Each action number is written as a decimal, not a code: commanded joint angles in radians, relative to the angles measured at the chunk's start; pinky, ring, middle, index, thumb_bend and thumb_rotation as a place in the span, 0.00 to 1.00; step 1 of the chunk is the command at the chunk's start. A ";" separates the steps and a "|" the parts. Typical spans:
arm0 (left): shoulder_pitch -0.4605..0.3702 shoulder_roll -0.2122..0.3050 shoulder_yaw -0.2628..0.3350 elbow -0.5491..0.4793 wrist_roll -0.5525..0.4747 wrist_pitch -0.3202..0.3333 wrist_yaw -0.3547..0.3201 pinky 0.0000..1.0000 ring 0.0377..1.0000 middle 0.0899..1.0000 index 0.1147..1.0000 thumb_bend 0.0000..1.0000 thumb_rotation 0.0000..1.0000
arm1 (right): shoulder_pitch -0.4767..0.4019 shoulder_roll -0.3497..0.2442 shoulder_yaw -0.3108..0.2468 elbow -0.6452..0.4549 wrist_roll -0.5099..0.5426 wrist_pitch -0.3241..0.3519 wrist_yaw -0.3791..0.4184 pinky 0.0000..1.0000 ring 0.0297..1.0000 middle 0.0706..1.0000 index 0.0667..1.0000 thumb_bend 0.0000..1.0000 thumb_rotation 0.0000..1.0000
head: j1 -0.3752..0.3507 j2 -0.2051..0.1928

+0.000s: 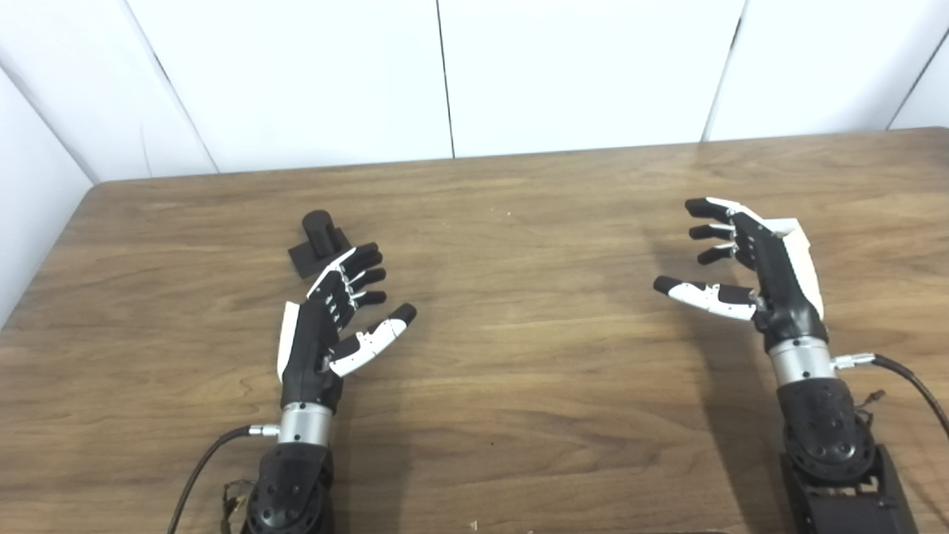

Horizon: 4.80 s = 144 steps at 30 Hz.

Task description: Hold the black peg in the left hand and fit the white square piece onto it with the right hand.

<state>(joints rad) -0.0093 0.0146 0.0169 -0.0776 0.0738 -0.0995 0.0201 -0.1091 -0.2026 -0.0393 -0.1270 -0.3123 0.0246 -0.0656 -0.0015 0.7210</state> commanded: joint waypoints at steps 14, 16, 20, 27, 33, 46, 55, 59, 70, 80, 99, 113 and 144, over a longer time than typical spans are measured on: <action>-0.029 -0.032 -0.037 -0.026 0.032 -0.041 0.018 0.65 0.76 0.78 0.74 0.71 0.15 | -0.016 -0.040 -0.033 -0.025 0.039 -0.031 0.014 0.55 0.69 0.77 0.73 0.66 0.00 | 0.276 -0.015; -0.031 -0.047 -0.051 -0.015 0.043 -0.047 0.024 0.64 0.76 0.78 0.74 0.70 0.14 | -0.015 -0.048 -0.046 -0.023 0.057 -0.020 0.019 0.56 0.70 0.77 0.73 0.66 0.00 | 0.337 -0.025; -0.040 -0.071 -0.073 0.006 0.068 -0.051 0.037 0.63 0.77 0.78 0.74 0.69 0.11 | -0.009 -0.047 -0.062 -0.069 0.061 0.079 0.038 0.58 0.72 0.78 0.75 0.63 0.00 | 0.405 -0.034; -0.039 -0.080 -0.082 -0.005 0.115 -0.035 0.056 0.63 0.78 0.78 0.73 0.67 0.08 | -0.003 -0.046 -0.063 -0.125 0.053 0.176 0.048 0.60 0.71 0.77 0.74 0.64 0.00 | 0.405 -0.039; -0.043 -0.077 -0.075 -0.009 0.117 -0.024 0.065 0.64 0.77 0.77 0.72 0.70 0.09 | -0.007 -0.051 -0.056 -0.121 0.044 0.167 0.046 0.57 0.70 0.76 0.73 0.64 0.00 | 0.404 -0.036; -0.051 -0.027 -0.057 -0.082 0.203 0.073 0.070 0.68 0.77 0.78 0.71 0.71 0.12 | -0.009 -0.045 -0.055 -0.134 0.047 0.183 0.050 0.55 0.69 0.75 0.72 0.64 0.00 | 0.399 -0.038; -0.112 0.050 -0.024 -0.132 0.303 0.174 0.073 0.67 0.75 0.76 0.71 0.72 0.09 | -0.013 -0.051 -0.060 -0.125 0.059 0.164 0.050 0.54 0.68 0.75 0.72 0.63 0.00 | 0.395 -0.044; -0.141 0.083 -0.009 -0.141 0.335 0.222 0.065 0.66 0.74 0.75 0.70 0.73 0.11 | -0.014 -0.051 -0.059 -0.136 0.056 0.185 0.053 0.54 0.68 0.74 0.72 0.64 0.00 | 0.397 -0.044; -0.188 0.163 0.001 -0.151 0.382 0.286 0.052 0.72 0.77 0.76 0.71 0.72 0.15 | -0.022 -0.053 -0.058 -0.133 0.054 0.192 0.059 0.55 0.67 0.74 0.71 0.64 0.00 | 0.399 -0.047; -0.245 0.238 0.001 -0.154 0.444 0.324 0.039 0.69 0.77 0.77 0.71 0.72 0.14 | -0.020 -0.051 -0.061 -0.147 0.052 0.208 0.062 0.55 0.67 0.74 0.71 0.63 0.00 | 0.395 -0.054; -0.386 0.422 -0.125 -0.035 0.764 0.501 -0.125 0.88 0.97 0.95 0.76 0.81 0.38 | -0.016 -0.048 -0.060 -0.163 0.058 0.219 0.062 0.53 0.65 0.74 0.71 0.64 0.00 | 0.379 -0.057; -0.441 0.444 -0.186 0.112 0.823 0.505 -0.138 0.94 1.00 0.98 0.77 0.95 0.57 | -0.011 -0.043 -0.064 -0.196 0.058 0.248 0.062 0.52 0.64 0.72 0.70 0.65 0.00 | 0.365 -0.054; -0.470 0.408 -0.232 0.322 0.762 0.447 -0.068 0.96 1.00 0.99 0.71 0.92 0.53 | 0.007 -0.046 -0.062 -0.229 0.049 0.266 0.063 0.55 0.65 0.74 0.71 0.64 0.00 | 0.345 -0.046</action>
<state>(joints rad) -0.4319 0.4101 -0.2230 0.2476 0.8367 0.3683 -0.0867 -0.0790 -0.2347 -0.0945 -0.3089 -0.2590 0.3011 -0.0017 0.3436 0.6749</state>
